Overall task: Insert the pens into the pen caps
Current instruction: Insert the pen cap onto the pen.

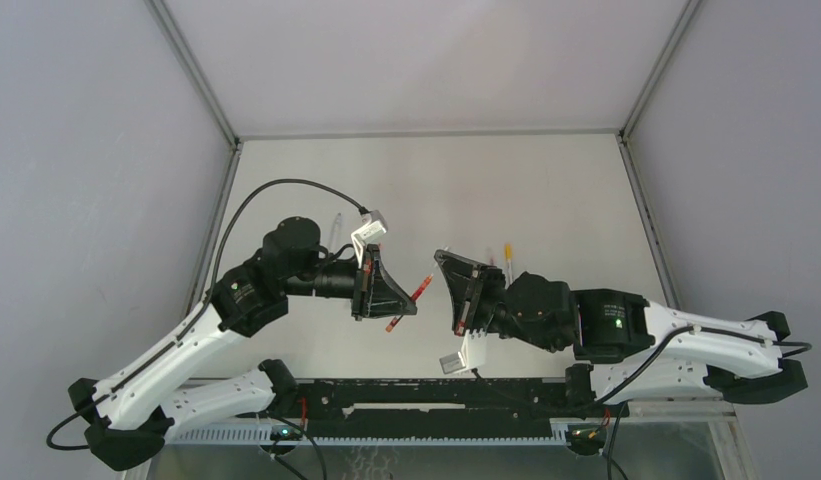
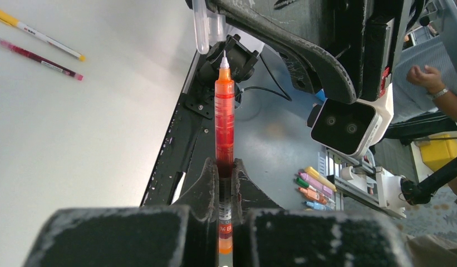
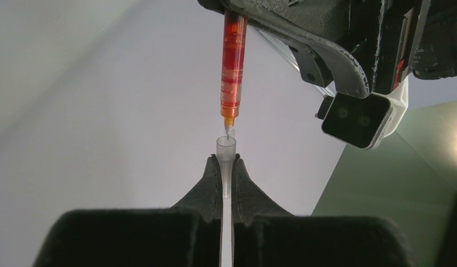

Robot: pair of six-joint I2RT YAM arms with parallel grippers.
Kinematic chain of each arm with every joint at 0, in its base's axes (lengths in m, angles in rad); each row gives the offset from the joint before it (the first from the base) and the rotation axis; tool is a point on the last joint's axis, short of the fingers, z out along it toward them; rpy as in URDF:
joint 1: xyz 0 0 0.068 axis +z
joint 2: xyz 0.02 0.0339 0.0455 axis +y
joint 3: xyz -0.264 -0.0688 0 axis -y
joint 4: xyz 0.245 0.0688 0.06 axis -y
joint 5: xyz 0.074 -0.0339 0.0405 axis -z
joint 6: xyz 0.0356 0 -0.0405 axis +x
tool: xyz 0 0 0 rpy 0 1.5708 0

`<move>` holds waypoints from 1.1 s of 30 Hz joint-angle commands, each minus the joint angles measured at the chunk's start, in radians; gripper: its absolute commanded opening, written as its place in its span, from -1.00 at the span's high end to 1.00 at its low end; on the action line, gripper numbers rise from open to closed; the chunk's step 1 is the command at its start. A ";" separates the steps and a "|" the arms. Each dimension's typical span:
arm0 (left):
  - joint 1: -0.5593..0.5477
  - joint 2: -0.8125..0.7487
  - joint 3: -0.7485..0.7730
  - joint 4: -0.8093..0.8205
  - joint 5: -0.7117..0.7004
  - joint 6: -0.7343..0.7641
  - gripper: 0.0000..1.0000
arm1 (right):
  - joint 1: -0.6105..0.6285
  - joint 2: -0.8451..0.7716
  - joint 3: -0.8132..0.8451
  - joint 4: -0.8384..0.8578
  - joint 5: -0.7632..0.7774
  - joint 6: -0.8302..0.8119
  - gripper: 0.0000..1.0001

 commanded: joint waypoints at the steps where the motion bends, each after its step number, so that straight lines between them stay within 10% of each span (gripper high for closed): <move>1: -0.004 -0.009 0.007 0.043 0.003 -0.011 1.00 | 0.027 -0.003 0.041 0.022 0.033 -0.019 1.00; 33: -0.004 -0.029 -0.001 0.084 -0.086 -0.060 1.00 | 0.101 0.061 0.027 0.067 0.084 0.034 1.00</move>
